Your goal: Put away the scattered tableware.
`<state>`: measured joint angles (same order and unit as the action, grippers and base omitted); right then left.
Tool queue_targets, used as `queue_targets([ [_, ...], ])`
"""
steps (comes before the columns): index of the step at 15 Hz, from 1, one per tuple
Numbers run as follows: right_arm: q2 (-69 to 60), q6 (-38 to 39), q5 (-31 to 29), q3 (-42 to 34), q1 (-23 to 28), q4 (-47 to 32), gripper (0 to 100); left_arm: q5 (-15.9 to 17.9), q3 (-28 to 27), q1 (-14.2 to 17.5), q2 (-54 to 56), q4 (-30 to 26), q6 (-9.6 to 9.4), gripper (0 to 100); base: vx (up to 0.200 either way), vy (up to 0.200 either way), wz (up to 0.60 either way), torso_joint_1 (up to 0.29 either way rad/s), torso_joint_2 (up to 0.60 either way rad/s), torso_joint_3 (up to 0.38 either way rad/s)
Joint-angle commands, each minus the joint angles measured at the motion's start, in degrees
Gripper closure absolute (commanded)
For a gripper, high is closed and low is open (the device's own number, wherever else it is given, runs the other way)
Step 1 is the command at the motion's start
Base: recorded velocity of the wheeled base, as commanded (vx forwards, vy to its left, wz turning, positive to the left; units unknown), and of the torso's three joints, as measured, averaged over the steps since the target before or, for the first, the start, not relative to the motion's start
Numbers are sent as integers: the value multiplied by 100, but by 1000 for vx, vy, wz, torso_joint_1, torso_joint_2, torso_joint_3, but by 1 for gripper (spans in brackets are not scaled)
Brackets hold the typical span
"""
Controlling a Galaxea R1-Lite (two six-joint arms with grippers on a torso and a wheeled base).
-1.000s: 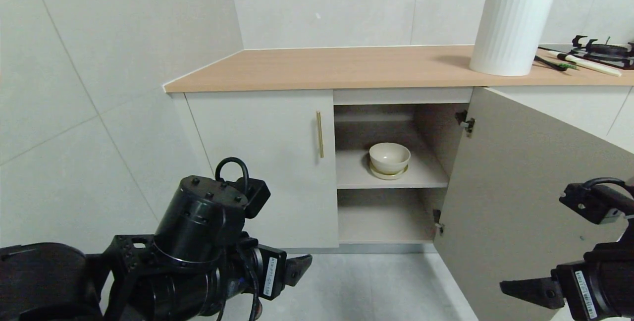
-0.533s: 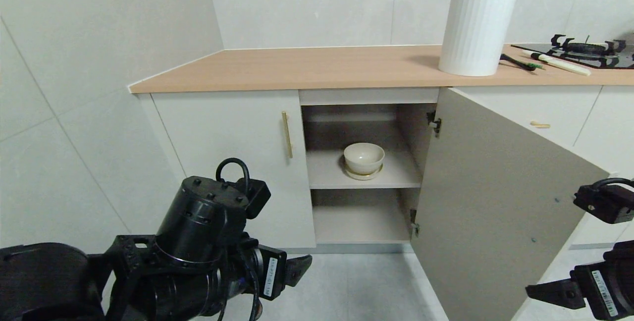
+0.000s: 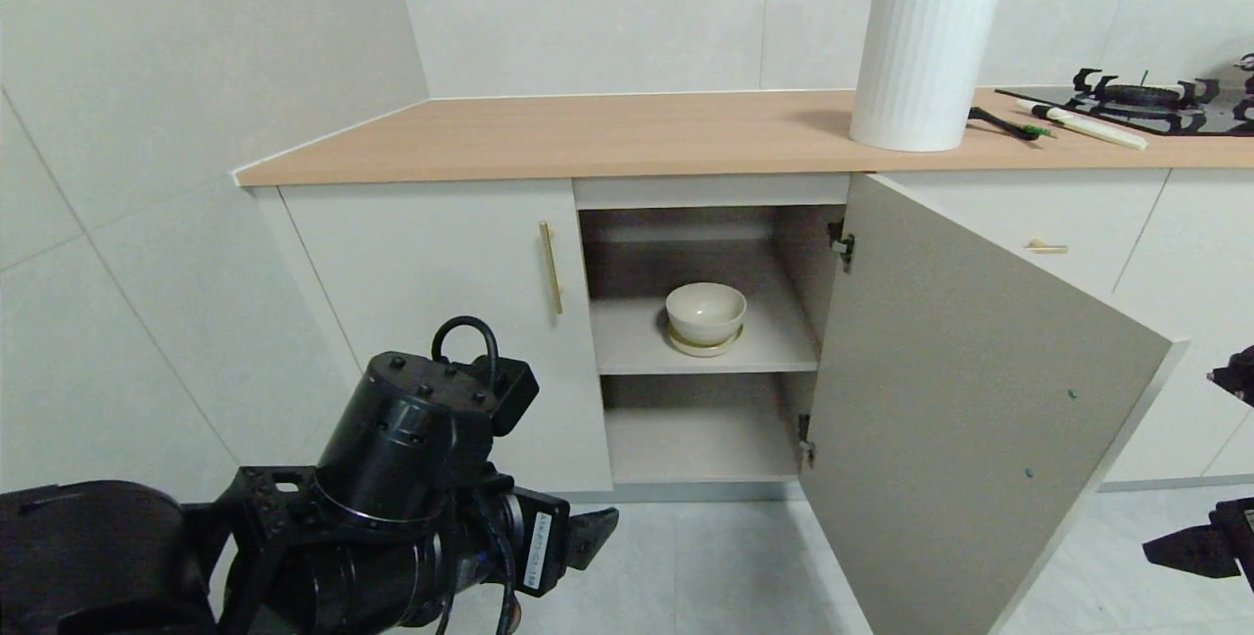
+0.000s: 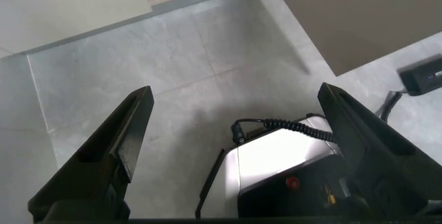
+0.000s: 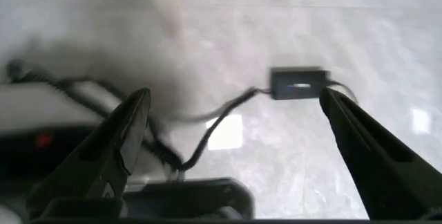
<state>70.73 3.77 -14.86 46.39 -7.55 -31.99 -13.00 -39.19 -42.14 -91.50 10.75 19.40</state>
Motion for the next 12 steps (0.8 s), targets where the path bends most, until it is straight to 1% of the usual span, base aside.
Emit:
queue_targets([
  [1, 160, -227, -96, 90, 781, 149, 0, -1, -1, -4, -8, 6, 3, 0, 0, 0, 0, 0, 0, 0],
  [2, 160, -227, -96, 90, 781, 149, 0, -1, -1, -4, -8, 6, 3, 0, 0, 0, 0, 0, 0, 0],
  [3, 503, -236, -140, 55, 1176, 764, 0, -1, -9, -4, -8, 6, 12, 0, 0, 0, 0, 0, 0, 0],
  [4, 617, -227, -140, 37, 1273, 984, 0, -1, -9, -4, 1, 6, 20, 0, 0, 0, 0, 0, 0, 0],
  [5, 846, -175, -114, 11, 1379, 1397, 0, 8, -18, -4, 27, 15, 29, 0, 0, 0, 0, 0, 0, 0],
  [6, 907, -148, -96, 2, 1387, 1529, 0, 16, -27, -4, 36, 15, 38, 0, 0, 0, 0, 0, 0, 0],
  [7, 1092, 36, -78, 2, 1387, 1810, 0, 16, -36, -4, 54, 15, 47, 0, 0, 0, 0, 0, 0, 0],
  [8, 1259, 256, -78, 11, 1379, 1968, 0, 16, -45, -4, 62, 15, 143, 0, 0, 0, 0, 0, 0, 0],
  [9, 1312, 300, -78, 11, 1370, 2021, 0, 25, -45, -4, 62, 15, 161, 0, 0, 0, 0, 0, 0, 0],
  [10, 1400, 335, -34, 2, 1335, 2144, 0, 34, -36, -4, 45, 155, 205, 0, 0, 0, 0, 0, 0, 0],
  [11, 1426, 370, 27, 2, 1308, 2153, 0, 34, -27, -4, 36, 226, 205, 0, 0, 0, 0, 0, 0, 0],
  [12, 1488, 678, 194, 20, 1036, 2153, 0, 34, -9, -4, 27, 331, 275, 0, 0, 0, 0, 0, 0, 0],
])
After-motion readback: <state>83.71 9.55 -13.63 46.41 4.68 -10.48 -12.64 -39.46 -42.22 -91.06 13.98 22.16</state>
